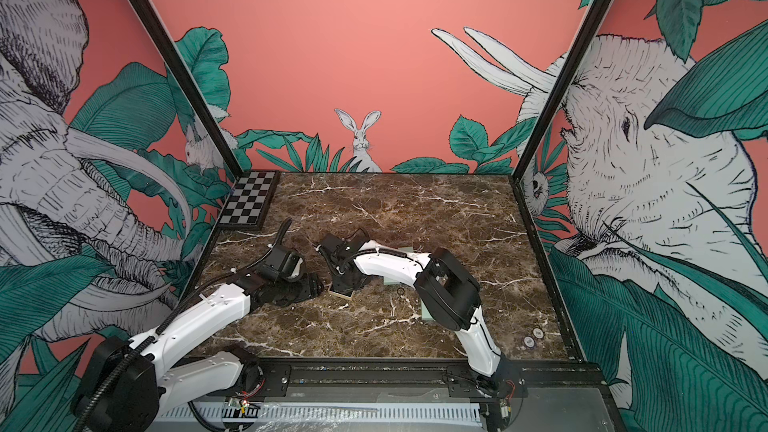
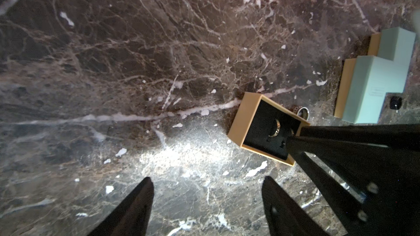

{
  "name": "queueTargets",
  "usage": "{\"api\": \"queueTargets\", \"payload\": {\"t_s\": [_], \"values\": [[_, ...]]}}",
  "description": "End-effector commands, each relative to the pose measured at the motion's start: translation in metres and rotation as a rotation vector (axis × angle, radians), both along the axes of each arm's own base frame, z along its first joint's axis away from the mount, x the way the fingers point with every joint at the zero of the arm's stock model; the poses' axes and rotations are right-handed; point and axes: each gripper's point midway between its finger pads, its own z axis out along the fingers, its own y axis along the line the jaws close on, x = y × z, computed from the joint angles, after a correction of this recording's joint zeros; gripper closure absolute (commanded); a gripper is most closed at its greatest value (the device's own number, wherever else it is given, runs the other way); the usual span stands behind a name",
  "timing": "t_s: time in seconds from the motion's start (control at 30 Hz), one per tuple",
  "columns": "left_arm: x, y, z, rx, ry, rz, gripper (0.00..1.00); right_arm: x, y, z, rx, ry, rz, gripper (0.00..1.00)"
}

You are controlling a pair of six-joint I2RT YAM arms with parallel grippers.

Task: Take the rings out of the lift-off lid box
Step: Take out the ring from the jewelry box.

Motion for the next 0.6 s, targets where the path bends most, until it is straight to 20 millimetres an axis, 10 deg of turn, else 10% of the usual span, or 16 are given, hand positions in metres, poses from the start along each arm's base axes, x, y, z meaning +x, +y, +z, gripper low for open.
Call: {"api": "queueTargets", "payload": {"t_s": [0.0,0.57], "values": [[-0.004,0.002,-0.004,-0.017,0.029,0.041,0.24,0.001,-0.005,-0.007,-0.033,0.013,0.002,0.74],[-0.006,0.002,-0.002,-0.052,0.029,0.086,0.29,0.005,-0.007,-0.016,-0.053,0.029,0.035,0.74]]}}
